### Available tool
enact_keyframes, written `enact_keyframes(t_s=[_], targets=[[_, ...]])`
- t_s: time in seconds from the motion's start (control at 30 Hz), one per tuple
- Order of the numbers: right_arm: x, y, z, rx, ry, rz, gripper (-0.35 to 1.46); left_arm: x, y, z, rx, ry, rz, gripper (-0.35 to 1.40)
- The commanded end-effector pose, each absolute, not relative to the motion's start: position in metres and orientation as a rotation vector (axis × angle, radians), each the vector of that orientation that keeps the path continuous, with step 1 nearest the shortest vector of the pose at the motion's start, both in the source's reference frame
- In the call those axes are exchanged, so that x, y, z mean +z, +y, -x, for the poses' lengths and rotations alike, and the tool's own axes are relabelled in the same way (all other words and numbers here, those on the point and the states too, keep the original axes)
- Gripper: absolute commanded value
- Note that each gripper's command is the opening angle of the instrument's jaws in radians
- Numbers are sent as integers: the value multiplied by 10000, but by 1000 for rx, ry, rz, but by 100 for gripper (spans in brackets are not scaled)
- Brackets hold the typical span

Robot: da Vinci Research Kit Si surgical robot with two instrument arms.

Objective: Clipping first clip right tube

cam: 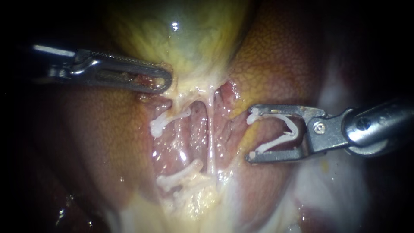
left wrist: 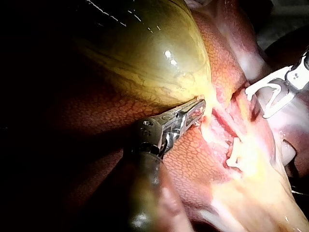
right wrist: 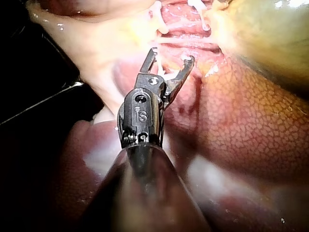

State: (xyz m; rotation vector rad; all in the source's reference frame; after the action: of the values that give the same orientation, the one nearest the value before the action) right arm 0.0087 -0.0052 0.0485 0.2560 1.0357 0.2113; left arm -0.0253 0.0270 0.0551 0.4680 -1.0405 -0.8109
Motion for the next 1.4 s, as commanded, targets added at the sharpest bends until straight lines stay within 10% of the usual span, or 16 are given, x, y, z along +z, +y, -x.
enact_keyframes(t_s=[0.03, 0.73, 1.4], targets=[[485, -53, -87, 210, 1038, -259, 50, 550, 271, 252, -811, -1041, -469, -35], [487, -51, -102, 201, 1077, -299, 50, 491, 294, 214, -848, -1041, -461, -35], [538, -50, -129, 442, 1157, -558, 50, 492, 292, 214, -848, -1041, -460, -35]])
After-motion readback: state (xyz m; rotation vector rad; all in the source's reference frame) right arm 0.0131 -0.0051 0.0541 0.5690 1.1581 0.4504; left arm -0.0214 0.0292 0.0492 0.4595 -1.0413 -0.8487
